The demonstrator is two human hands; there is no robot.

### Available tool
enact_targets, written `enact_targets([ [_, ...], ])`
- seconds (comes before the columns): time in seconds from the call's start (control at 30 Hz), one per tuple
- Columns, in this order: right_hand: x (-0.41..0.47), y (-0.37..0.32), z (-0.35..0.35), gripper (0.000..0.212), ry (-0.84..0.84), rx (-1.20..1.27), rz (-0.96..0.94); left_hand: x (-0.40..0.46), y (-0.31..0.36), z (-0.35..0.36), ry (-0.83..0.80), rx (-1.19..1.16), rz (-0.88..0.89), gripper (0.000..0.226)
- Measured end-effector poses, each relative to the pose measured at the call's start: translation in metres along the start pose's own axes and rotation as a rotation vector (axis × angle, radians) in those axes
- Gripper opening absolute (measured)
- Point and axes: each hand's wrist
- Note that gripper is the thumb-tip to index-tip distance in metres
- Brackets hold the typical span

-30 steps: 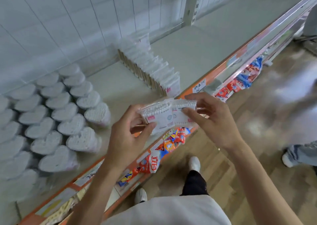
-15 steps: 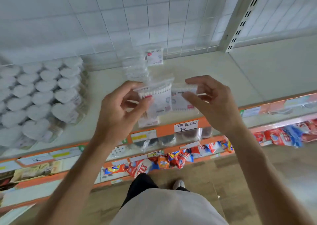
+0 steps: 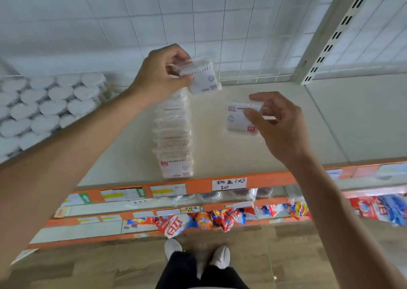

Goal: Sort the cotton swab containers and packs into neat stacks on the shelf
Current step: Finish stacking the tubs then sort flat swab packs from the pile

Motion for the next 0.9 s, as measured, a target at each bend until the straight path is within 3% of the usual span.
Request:
enact_targets([
  [0.2,-0.003,0.018,0.016,0.020,-0.051,0.047,0.034,0.046,-0.026,0.018,-0.035,0.145,-0.053,0.024],
  [0.5,0.000,0.036,0.010,0.019,-0.042,0.009,0.073,0.066,-0.038,0.033,-0.094,0.384,0.029,0.023],
  [0.9,-0.015,0.052,0.001,0.019,-0.057,-0.007,0.133,0.076,-0.047,0.050,-0.048,0.544,0.033,0.019],
])
Point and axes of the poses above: each hand's wrist, its own x-axis towards the middle knuckle, its own z-axis out of the palm, y = z × x, and after that the axes turned 7 degrees about x, right-handed
